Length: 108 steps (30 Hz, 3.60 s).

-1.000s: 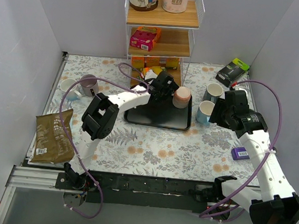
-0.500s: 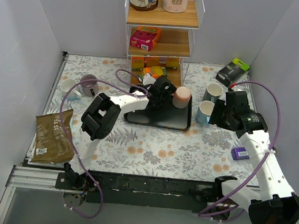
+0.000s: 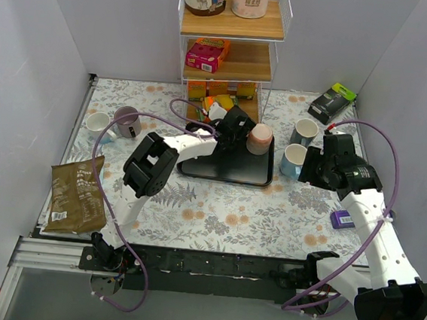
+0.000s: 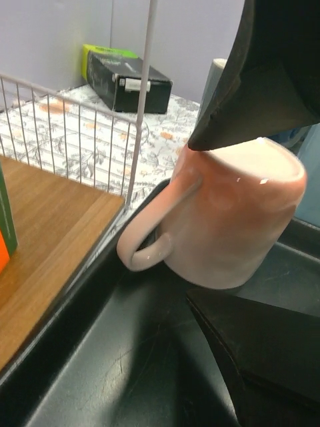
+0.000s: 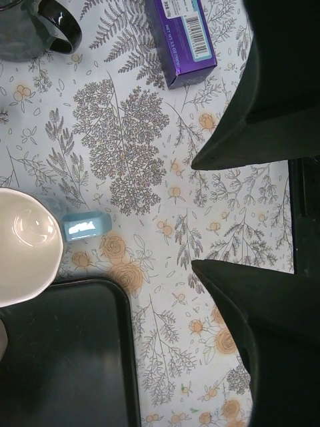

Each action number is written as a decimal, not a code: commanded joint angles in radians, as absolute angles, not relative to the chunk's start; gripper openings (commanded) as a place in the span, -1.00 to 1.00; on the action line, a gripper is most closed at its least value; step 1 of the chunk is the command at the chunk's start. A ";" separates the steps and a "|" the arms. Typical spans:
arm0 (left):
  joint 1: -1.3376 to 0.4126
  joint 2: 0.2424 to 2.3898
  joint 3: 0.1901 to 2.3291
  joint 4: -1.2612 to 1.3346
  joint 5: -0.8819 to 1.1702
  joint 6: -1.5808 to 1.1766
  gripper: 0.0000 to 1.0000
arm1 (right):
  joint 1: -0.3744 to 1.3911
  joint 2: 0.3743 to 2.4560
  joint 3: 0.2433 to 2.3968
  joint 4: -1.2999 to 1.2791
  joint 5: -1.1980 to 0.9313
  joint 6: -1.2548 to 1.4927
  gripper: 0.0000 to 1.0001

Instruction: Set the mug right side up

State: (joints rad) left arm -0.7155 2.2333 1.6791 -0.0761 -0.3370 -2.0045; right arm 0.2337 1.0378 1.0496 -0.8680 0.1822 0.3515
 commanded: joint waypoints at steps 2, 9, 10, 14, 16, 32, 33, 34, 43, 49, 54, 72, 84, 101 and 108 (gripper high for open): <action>-0.713 2.246 1.686 -0.095 -0.330 -2.556 0.56 | 0.221 1.006 1.054 -0.861 0.176 0.330 0.25; -0.718 2.246 1.675 -0.081 -0.298 -2.514 0.17 | 0.215 0.994 1.045 -0.861 0.178 0.330 0.25; -0.719 2.234 1.669 -0.083 -0.288 -2.510 0.15 | 0.213 0.991 1.043 -0.859 0.178 0.330 0.25; -0.733 2.178 1.602 -0.075 -0.276 -2.503 0.14 | 0.209 0.982 1.031 -0.859 0.179 0.333 0.25; -0.733 2.161 1.577 -0.080 -0.267 -2.505 0.12 | 0.207 0.979 1.023 -0.853 0.179 0.337 0.25; -0.753 2.023 1.462 -0.094 -0.178 -2.488 0.09 | 0.202 0.956 1.002 -0.845 0.163 0.345 0.24; -0.753 2.014 1.444 -0.094 -0.181 -2.481 0.09 | 0.201 0.957 1.002 -0.842 0.155 0.341 0.24; -0.753 1.999 1.437 -0.095 -0.184 -2.471 0.10 | 0.202 0.957 1.006 -0.835 0.141 0.334 0.25; -0.747 1.916 1.436 -0.140 -0.239 -2.265 0.90 | 0.264 0.995 1.080 -0.655 -0.244 0.132 0.39; -0.724 1.763 1.419 -0.277 -0.357 -2.108 0.96 | 0.374 1.133 1.242 -0.591 -0.227 0.003 0.42; -0.646 1.519 1.266 -0.431 -0.448 -2.027 0.96 | 0.451 1.278 1.311 -0.522 -0.230 -0.208 0.41; -0.448 1.127 1.215 -0.591 -0.322 -1.529 0.96 | 0.548 1.856 1.735 -0.782 -0.069 -0.705 0.30; -0.399 1.177 1.206 -0.574 -0.203 -1.529 0.96 | 0.594 1.985 1.738 -0.761 -0.020 -0.761 0.26; -0.307 1.172 1.181 -0.572 -0.138 -1.522 0.96 | 0.640 2.051 1.690 -0.678 0.195 -0.838 0.03; -0.299 1.163 1.163 -0.566 -0.126 -1.529 0.96 | 0.640 2.057 1.660 -0.667 0.193 -0.853 0.02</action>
State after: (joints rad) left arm -0.3084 1.1973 1.1740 -0.5674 -0.1436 -1.5398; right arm 0.6403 2.0533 1.6859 -0.6968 0.1810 -0.8173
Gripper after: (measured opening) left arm 0.982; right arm 0.518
